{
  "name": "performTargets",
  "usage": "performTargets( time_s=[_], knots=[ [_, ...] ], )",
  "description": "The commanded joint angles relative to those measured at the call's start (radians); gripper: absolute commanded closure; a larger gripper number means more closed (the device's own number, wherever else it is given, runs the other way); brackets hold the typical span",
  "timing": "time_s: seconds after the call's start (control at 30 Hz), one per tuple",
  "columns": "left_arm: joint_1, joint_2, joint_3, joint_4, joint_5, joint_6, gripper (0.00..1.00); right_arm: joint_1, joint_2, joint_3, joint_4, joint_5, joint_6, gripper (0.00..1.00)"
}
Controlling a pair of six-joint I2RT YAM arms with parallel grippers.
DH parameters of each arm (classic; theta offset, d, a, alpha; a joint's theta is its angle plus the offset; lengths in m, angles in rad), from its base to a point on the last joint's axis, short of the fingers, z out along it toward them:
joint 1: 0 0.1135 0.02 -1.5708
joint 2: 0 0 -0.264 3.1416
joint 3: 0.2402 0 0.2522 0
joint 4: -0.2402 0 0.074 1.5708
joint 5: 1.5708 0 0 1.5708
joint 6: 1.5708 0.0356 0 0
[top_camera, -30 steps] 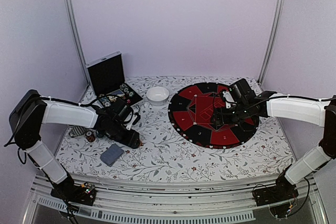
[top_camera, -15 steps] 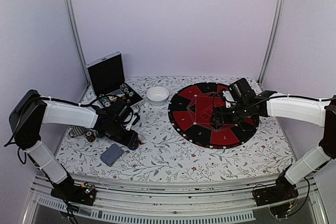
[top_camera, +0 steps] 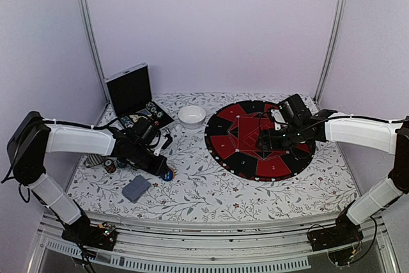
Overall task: Distribute texas hold em gaming equipment
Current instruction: Pick up the small blind button and big blind button from the center of the board.
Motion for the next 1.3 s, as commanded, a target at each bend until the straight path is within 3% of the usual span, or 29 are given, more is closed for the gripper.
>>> performTargets(
  time_s=[0.0,0.07,0.43,0.73,0.97,1.27],
  knots=[
    [0.009,-0.008,-0.017,-0.019,0.025,0.018,0.95,0.006,-0.007,0.033,-0.010,-0.009,-0.003,0.21],
    [0.009,-0.017,-0.020,-0.019,0.039,0.018,1.00,0.005,-0.009,0.033,-0.012,-0.012,-0.001,0.21],
    [0.008,-0.111,-0.016,-0.025,0.107,0.060,1.00,0.036,-0.017,0.034,0.029,-0.086,-0.010,0.21],
    [-0.015,-0.204,-0.054,0.058,0.187,0.092,1.00,0.193,0.000,-0.006,0.383,-0.462,-0.109,0.26],
    [-0.096,-0.314,-0.059,0.153,0.314,0.104,1.00,0.280,0.087,0.013,0.539,-0.620,-0.123,0.28],
    [-0.182,-0.428,-0.055,0.313,0.448,0.050,1.00,0.308,0.051,-0.061,0.754,-0.731,-0.129,0.30]
  ],
)
